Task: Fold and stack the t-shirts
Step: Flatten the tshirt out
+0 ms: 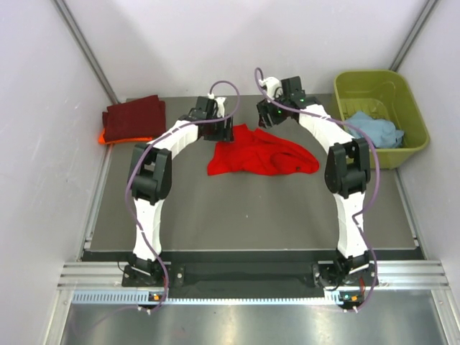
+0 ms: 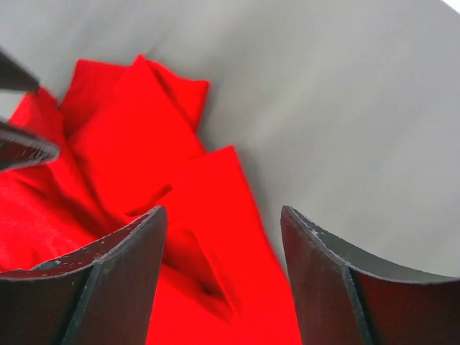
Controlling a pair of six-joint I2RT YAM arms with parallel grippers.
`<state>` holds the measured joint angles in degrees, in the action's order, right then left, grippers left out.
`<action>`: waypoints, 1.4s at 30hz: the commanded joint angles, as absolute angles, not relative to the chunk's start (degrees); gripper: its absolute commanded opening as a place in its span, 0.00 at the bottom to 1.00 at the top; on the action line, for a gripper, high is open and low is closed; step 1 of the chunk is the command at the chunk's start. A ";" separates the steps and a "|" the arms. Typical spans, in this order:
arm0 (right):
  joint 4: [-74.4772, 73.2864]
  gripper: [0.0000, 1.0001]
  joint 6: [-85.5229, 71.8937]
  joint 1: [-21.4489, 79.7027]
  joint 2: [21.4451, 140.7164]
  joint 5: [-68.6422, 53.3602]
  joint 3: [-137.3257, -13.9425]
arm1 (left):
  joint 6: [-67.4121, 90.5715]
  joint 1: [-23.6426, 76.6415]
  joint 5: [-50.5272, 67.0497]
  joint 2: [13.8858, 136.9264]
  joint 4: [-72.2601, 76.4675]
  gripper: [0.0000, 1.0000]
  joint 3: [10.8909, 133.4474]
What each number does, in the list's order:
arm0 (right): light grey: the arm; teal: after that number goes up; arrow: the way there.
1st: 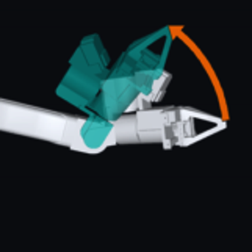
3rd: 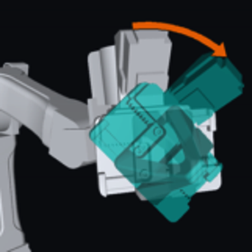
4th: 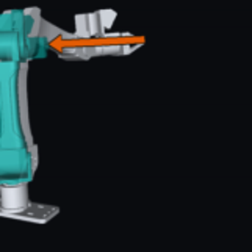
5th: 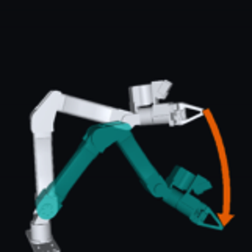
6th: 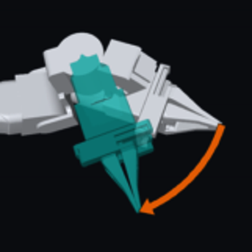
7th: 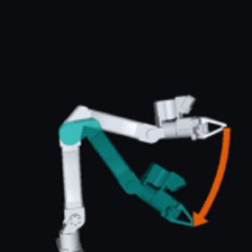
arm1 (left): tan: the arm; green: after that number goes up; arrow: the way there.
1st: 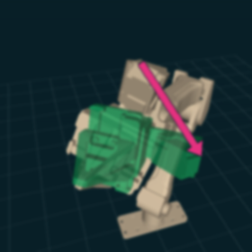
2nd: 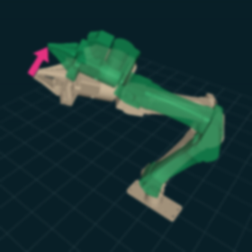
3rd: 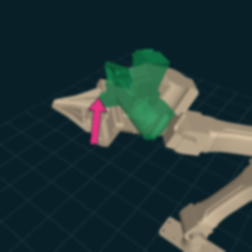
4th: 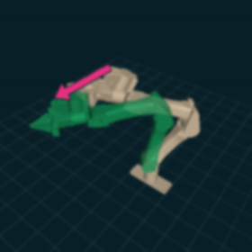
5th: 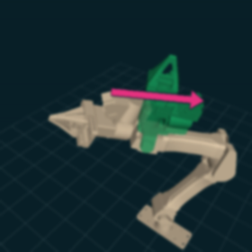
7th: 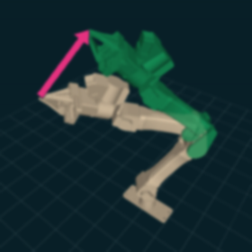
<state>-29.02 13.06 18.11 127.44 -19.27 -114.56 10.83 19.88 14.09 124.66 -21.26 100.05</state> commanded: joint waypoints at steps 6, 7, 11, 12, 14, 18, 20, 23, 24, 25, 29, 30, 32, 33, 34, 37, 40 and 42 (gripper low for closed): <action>-34.44 0.62 18.01 23.81 131.30 -21.10 -117.51 | 12.66 16.96 14.68 122.61 -18.28 0.70 100.72; -34.63 0.61 18.19 24.17 131.74 -20.92 -117.60 | 12.57 16.79 14.50 122.61 -18.37 0.70 100.72; -34.10 0.60 17.93 24.87 133.85 -19.43 -118.38 | 12.83 16.35 15.38 124.10 -18.11 0.71 102.21; -33.93 0.60 18.02 24.87 134.21 -18.99 -118.56 | 12.83 16.26 15.38 124.45 -18.28 0.71 102.65; -33.49 0.60 18.02 24.96 134.56 -17.67 -118.57 | 12.83 16.08 14.86 125.59 -18.19 0.71 103.88; -32.44 0.60 18.37 24.87 134.65 -14.95 -119.09 | 12.92 15.82 14.76 126.04 -18.11 0.71 104.41; -32.08 0.60 18.72 24.79 134.30 -14.24 -119.27 | 13.18 15.82 15.20 125.95 -18.11 0.71 104.15; -30.68 0.58 18.46 24.35 133.77 -13.01 -119.53 | 13.45 15.82 15.82 125.95 -18.10 0.71 103.63; -30.06 0.57 18.54 24.26 133.68 -12.22 -119.71 | 13.45 15.82 15.91 126.03 -18.02 0.70 103.62; -29.62 0.56 18.46 24.08 133.68 -11.78 -119.88 | 13.53 15.82 15.91 126.12 -17.93 0.70 103.54; -29.18 0.57 19.25 23.91 134.82 -10.37 -121.81 | 13.89 15.82 16.08 126.21 -17.84 0.70 103.27; -29.18 0.57 19.34 23.91 135.17 -10.20 -121.90 | 13.97 15.82 16.26 126.12 -17.84 0.70 103.27; -29.35 0.57 19.34 23.99 135.87 -10.19 -122.08 | 13.97 15.82 16.17 126.12 -17.67 0.70 103.27; -29.44 0.56 19.25 23.73 135.97 -10.28 -121.99 | 13.97 15.82 15.91 126.21 -17.67 0.70 103.18; -29.53 0.55 19.07 23.90 136.23 -10.28 -122.08 | 13.97 15.82 15.73 126.30 -17.67 0.70 103.18; -29.71 0.52 19.25 23.99 136.67 -10.37 -122.08 | 13.62 15.82 15.12 126.65 -17.67 0.70 103.27; -30.06 0.53 19.25 23.91 136.58 -11.24 -121.99 | 13.71 15.82 15.03 126.74 -17.58 0.70 103.36; -30.41 0.53 18.99 23.91 136.41 -12.04 -121.99 | 13.89 15.82 15.12 126.83 -17.49 0.70 103.45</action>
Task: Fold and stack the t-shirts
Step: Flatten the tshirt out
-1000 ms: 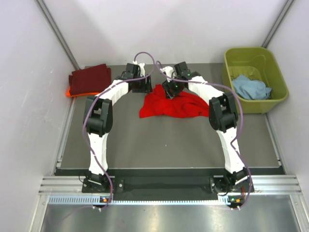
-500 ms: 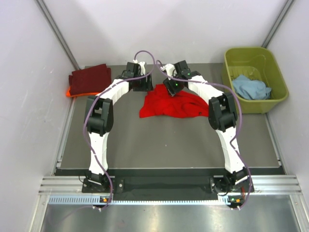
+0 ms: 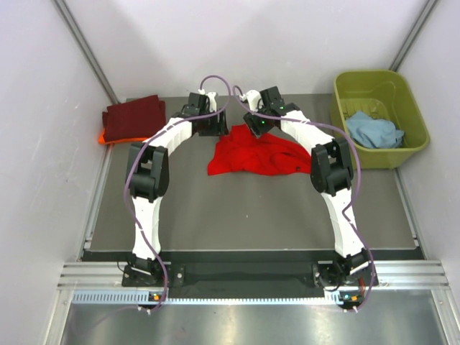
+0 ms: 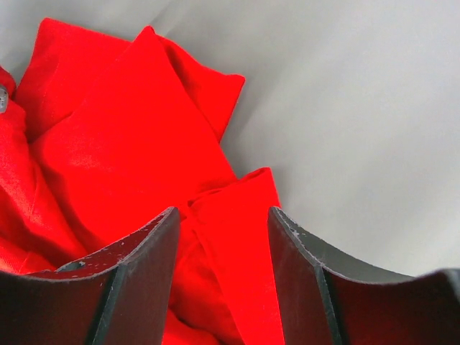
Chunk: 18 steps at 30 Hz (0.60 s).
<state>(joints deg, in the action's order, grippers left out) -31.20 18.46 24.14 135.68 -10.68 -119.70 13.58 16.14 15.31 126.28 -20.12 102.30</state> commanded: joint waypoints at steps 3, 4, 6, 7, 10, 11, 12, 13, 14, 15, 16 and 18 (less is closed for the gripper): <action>-30.58 0.53 18.81 24.00 136.32 -12.74 -121.82 | 14.24 15.91 15.29 127.00 -17.40 0.69 103.45; -30.59 0.53 18.81 23.99 136.41 -12.83 -121.90 | 14.33 15.91 15.29 127.00 -17.32 0.70 103.36; -30.67 0.53 18.81 23.91 136.67 -12.75 -121.64 | 14.33 15.91 15.29 127.00 -17.40 0.69 103.27; -30.67 0.53 18.98 23.99 137.02 -12.57 -121.47 | 14.41 15.91 15.12 127.00 -17.40 0.69 103.27; -30.76 0.51 19.33 23.99 137.90 -12.13 -121.38 | 14.33 15.91 14.33 127.26 -17.31 0.69 103.36; -30.76 0.49 19.60 23.99 138.07 -12.13 -121.46 | 14.33 15.91 14.07 127.35 -17.31 0.68 103.45; -30.76 0.48 19.60 23.99 138.16 -12.04 -121.46 | 14.24 15.82 13.71 127.61 -17.14 0.68 103.53; -30.76 0.42 19.77 24.08 138.43 -12.04 -121.46 | 14.15 15.82 13.54 128.05 -16.96 0.67 103.88; -30.76 0.40 19.69 24.00 138.60 -11.95 -121.64 | 14.15 15.82 13.27 128.32 -16.79 0.66 104.06; -30.67 0.37 19.69 23.99 138.60 -12.04 -121.73 | 14.06 15.82 12.84 128.67 -16.61 0.66 104.32; -30.50 0.35 19.77 24.08 138.60 -12.04 -121.82 | 13.80 15.82 12.31 129.37 -16.44 0.65 104.94; -30.24 0.33 19.69 24.08 138.69 -11.78 -121.82 | 13.45 15.82 11.87 130.34 -16.43 0.64 105.82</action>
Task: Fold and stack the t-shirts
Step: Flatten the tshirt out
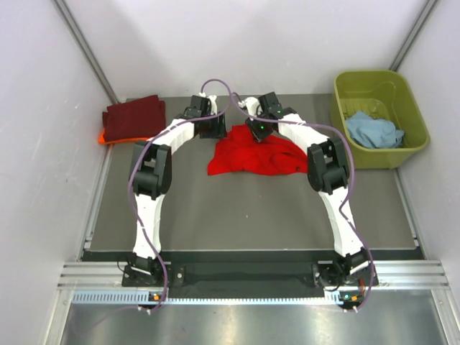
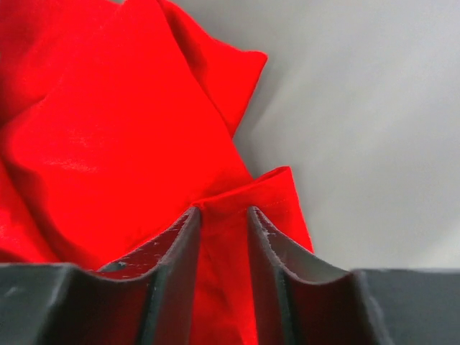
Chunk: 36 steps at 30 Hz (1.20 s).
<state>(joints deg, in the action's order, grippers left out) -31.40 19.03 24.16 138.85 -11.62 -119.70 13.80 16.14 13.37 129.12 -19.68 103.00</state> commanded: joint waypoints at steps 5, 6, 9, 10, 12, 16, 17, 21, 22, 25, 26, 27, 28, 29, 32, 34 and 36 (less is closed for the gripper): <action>-29.97 0.18 19.78 23.99 137.90 -10.46 -121.82 | 12.83 15.82 11.51 132.80 -15.73 0.60 108.98; -29.88 0.15 19.78 24.08 137.29 -10.20 -121.82 | 12.92 15.82 11.34 133.41 -15.56 0.60 109.33; -29.88 0.08 19.78 23.99 136.15 -9.67 -121.82 | 13.01 15.82 11.25 134.73 -15.03 0.59 111.26; -29.80 0.06 19.69 23.82 135.19 -9.58 -121.64 | 12.92 15.82 11.08 135.08 -14.94 0.58 112.14; -29.80 0.05 19.60 23.64 134.30 -9.41 -121.64 | 12.92 15.82 10.99 135.96 -14.85 0.55 112.94; -29.88 0.02 19.42 23.29 131.75 -8.44 -121.12 | 13.36 15.91 11.25 136.67 -14.06 0.42 114.26; -29.88 0.01 19.51 23.20 131.31 -8.35 -121.11 | 13.45 15.82 11.34 136.84 -13.98 0.40 114.43; -29.88 0.00 19.42 22.59 128.59 -7.56 -120.32 | 13.71 15.82 11.16 137.02 -13.97 0.19 114.61; -29.97 0.00 19.42 22.41 128.06 -7.56 -120.06 | 13.71 15.82 11.16 137.11 -14.06 0.11 114.52; -30.06 0.00 19.25 21.80 126.22 -7.38 -119.97 | 13.62 15.82 10.90 136.76 -14.32 0.14 114.09; -30.06 0.00 19.16 21.62 125.78 -7.30 -119.88 | 13.54 15.82 10.72 136.58 -14.50 0.23 113.91; -30.15 0.00 19.25 21.53 125.34 -6.95 -119.71 | 13.45 15.82 10.81 136.58 -14.76 0.32 113.91; -30.15 0.00 19.16 21.36 124.64 -6.86 -119.53 | 13.36 15.82 10.90 136.58 -15.11 0.39 113.65; -30.06 0.00 19.07 21.18 124.28 -6.86 -119.62 | 13.27 15.82 11.33 136.67 -15.20 0.46 113.56; -29.97 0.00 18.90 21.09 123.31 -6.86 -119.18 | 13.45 15.82 13.00 137.02 -15.38 0.47 112.85; -30.15 0.00 18.72 21.09 122.96 -6.94 -119.18 | 14.15 15.82 13.71 137.37 -15.29 0.47 112.06; -30.23 0.00 18.81 21.18 122.96 -6.86 -119.09 | 14.50 15.91 14.68 137.90 -15.38 0.47 111.62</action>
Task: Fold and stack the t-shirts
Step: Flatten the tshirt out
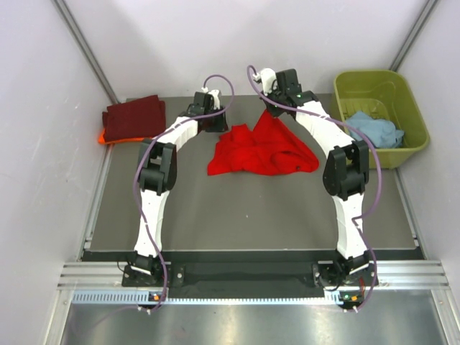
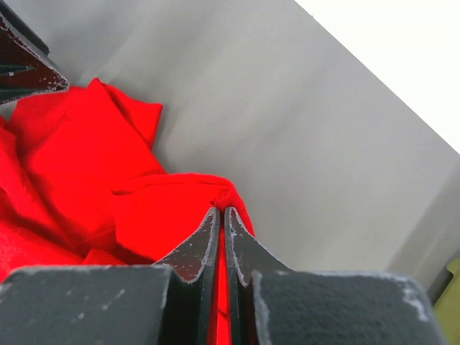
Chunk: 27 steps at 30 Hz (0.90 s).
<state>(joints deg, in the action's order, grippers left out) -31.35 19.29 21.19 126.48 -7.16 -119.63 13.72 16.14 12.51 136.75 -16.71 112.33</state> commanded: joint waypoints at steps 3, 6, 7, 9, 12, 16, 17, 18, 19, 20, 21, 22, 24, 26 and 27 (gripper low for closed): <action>-30.15 0.00 18.81 21.09 122.61 -6.59 -119.00 | 15.12 16.00 15.64 138.25 -15.91 0.45 110.92; -30.15 0.00 18.72 21.01 121.99 -6.59 -119.09 | 15.73 16.08 16.35 137.55 -16.08 0.45 108.47; -30.23 0.00 18.81 21.01 121.91 -6.59 -119.09 | 15.82 16.08 16.52 137.37 -16.17 0.45 107.85; -30.15 0.00 18.63 21.01 121.56 -6.50 -119.00 | 15.91 16.00 16.79 137.02 -16.17 0.44 106.62; -30.15 0.00 18.63 20.92 121.29 -6.33 -119.00 | 15.91 16.08 16.70 137.11 -16.00 0.28 106.43; -30.32 0.00 19.07 20.66 120.06 -5.63 -118.48 | 15.29 15.91 15.65 135.45 -16.43 0.00 107.40; -30.32 0.00 19.16 20.57 119.54 -5.45 -118.22 | 15.29 15.65 15.47 133.96 -16.52 0.00 107.49; -30.32 0.00 19.42 20.31 118.40 -4.84 -117.43 | 15.55 15.38 15.64 132.99 -16.52 0.00 107.84; -30.32 0.00 19.51 20.13 117.69 -4.49 -116.99 | 15.90 15.12 15.73 132.02 -16.52 0.00 108.02; -30.24 0.00 19.77 20.04 116.82 -4.05 -116.55 | 16.26 14.60 16.17 129.84 -16.70 0.00 108.19; -30.41 0.00 20.04 19.69 114.89 -3.35 -115.50 | 16.61 14.33 16.61 128.51 -16.79 0.00 108.80; -30.50 0.00 20.21 19.51 113.66 -2.99 -114.97 | 16.52 13.98 16.96 127.02 -16.96 0.00 109.24; -30.50 0.00 20.83 19.16 109.63 -1.59 -113.13 | 15.65 13.36 17.66 122.45 -17.14 0.00 110.03; -30.50 0.00 21.09 18.72 106.71 -0.97 -111.89 | 14.68 13.01 17.58 117.63 -18.45 0.00 110.56; -30.59 0.00 21.09 18.02 103.91 -0.88 -110.58 | 14.50 12.92 17.67 116.12 -18.98 0.00 111.09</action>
